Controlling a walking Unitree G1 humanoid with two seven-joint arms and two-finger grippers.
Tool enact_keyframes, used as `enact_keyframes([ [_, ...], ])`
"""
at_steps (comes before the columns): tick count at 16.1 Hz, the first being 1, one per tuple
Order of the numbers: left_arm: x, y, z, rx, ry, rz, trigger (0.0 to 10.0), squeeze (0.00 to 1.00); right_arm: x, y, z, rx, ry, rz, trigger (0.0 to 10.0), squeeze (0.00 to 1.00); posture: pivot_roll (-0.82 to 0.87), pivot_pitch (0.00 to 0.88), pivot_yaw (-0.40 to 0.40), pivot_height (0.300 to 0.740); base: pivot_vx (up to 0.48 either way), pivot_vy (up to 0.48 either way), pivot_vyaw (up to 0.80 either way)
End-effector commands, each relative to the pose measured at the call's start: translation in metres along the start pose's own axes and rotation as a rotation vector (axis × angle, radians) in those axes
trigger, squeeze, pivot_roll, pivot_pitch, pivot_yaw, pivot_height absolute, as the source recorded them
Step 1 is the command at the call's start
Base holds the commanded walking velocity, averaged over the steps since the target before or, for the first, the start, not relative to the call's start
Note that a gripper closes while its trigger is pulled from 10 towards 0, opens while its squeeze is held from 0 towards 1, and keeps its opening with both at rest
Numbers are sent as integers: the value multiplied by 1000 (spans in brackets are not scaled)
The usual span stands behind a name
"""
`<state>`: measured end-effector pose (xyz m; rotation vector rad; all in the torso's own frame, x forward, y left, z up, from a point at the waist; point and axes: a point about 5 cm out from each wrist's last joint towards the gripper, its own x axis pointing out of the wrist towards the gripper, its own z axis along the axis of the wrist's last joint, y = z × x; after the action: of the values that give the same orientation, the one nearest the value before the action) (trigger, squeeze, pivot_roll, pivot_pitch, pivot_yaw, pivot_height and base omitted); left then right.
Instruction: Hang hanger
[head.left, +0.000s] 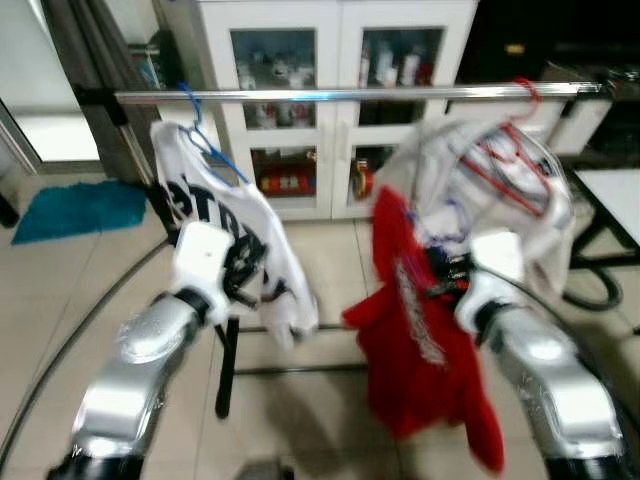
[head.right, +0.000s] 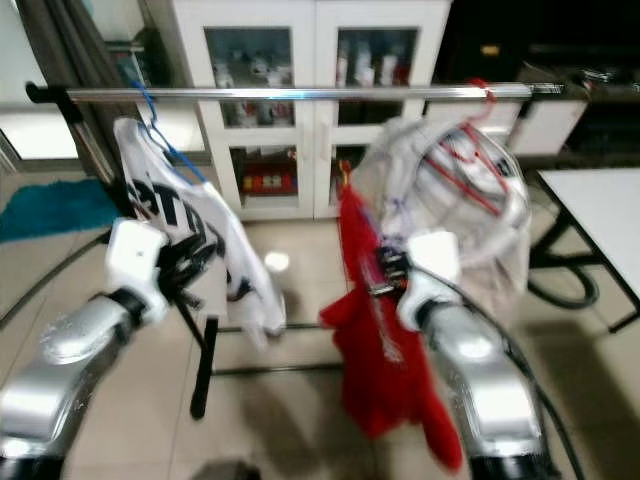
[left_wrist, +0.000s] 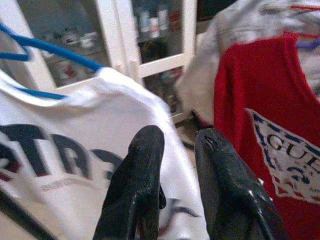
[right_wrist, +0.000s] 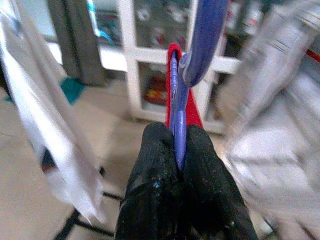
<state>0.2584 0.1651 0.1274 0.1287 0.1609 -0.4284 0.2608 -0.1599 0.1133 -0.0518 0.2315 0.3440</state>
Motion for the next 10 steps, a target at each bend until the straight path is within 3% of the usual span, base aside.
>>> enact_keyframes([
  [1, 2, -7, 6, 11, -18, -36, 10000, 0, -2, -6, 10, -37, -23, -31, 10000, 0, -14, 0, 23, 740, 398, 0, 0],
  [4, 1, -9, 9, 27, -24, -63, 10000, 0, 0, -5, 30, -31, -89, -22, 10000, 0, -11, 0, 19, 740, 393, 0, 0],
  [5, 0, -10, 10, 24, -31, -71, 10000, 0, -1, -3, 36, 13, -109, 4, 10000, 0, -11, 0, 19, 740, 326, 0, 0],
  [7, -1, -11, 13, 46, -35, -112, 10000, 0, -3, 0, 51, 75, -154, 87, 10000, 0, -9, 0, 11, 740, 0, 0, 0],
  [10, -1, -10, 21, 65, -55, -172, 10000, 0, 2, 2, 64, 28, -162, 136, 10000, 0, -1, 0, 6, 740, 0, 0, 0],
])
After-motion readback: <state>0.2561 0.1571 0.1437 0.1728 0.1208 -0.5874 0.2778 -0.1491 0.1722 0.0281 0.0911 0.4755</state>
